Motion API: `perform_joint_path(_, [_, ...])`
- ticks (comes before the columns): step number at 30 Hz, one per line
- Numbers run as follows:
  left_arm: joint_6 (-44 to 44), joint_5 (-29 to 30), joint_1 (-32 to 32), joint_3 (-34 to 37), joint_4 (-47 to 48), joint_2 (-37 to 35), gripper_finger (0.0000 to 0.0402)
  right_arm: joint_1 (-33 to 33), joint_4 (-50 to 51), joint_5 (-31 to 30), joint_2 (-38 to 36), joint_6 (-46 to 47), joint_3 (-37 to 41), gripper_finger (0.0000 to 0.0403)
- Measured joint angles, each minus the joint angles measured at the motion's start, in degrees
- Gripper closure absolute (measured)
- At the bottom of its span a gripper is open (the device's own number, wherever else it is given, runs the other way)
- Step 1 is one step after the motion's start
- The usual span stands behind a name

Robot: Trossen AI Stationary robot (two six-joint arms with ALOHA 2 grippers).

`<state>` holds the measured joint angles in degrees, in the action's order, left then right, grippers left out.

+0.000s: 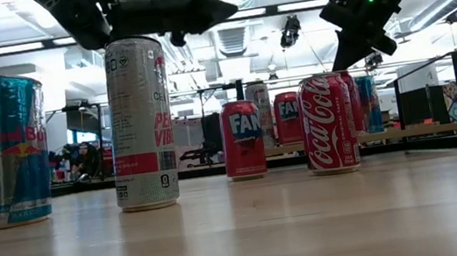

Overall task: Place canned beverage on shelf
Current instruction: Put the red black soda can on the shelf aligned with the other red black soda can

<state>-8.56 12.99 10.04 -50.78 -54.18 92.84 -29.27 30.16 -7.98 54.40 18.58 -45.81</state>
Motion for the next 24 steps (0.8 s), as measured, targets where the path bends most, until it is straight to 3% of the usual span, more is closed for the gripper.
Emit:
perform_joint_path(6, [0.00,-0.02,0.00,0.00,-0.01,0.00,0.0402,0.02,3.11,-2.64,-0.72,-0.18,-0.06,0.0394])
perform_joint_path(20, [0.02,-0.01,0.00,0.00,0.21,0.01,0.0402,0.15,4.62,-2.47,-3.43,-1.60,-2.44,0.0394])
perform_joint_path(24, [0.02,-0.02,0.00,0.00,0.21,0.02,0.0402,0.19,5.35,2.81,-3.31,-0.56,-3.23,0.0394])
